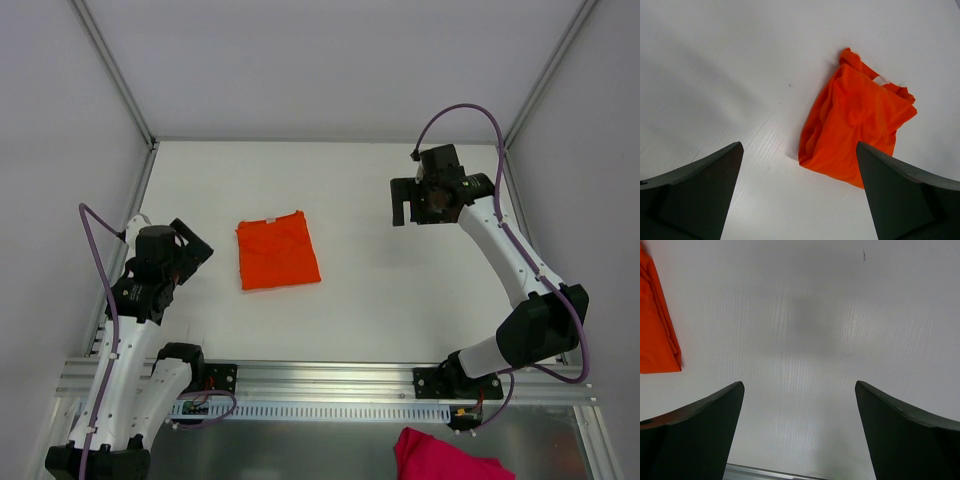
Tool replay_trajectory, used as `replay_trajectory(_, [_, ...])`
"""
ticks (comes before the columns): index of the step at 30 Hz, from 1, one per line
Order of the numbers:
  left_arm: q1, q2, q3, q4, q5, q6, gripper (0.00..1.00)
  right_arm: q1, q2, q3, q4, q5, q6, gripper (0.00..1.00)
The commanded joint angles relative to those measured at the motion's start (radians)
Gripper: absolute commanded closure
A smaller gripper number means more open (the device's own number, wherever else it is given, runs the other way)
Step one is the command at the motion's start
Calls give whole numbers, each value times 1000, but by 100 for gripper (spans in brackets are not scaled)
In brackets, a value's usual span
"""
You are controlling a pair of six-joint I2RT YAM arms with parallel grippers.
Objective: Fold and stack the t-shirts
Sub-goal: Smooth out wrinkles on the folded tshirt
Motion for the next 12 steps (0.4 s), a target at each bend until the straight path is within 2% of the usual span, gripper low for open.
replay_trajectory(1, [12,8,4,41,12,11,1,-5,-41,16,27,-8,0,0])
replay_trajectory(12, [12,31,12,51,16,17,1,-5,-33,4,41,-20,2,0])
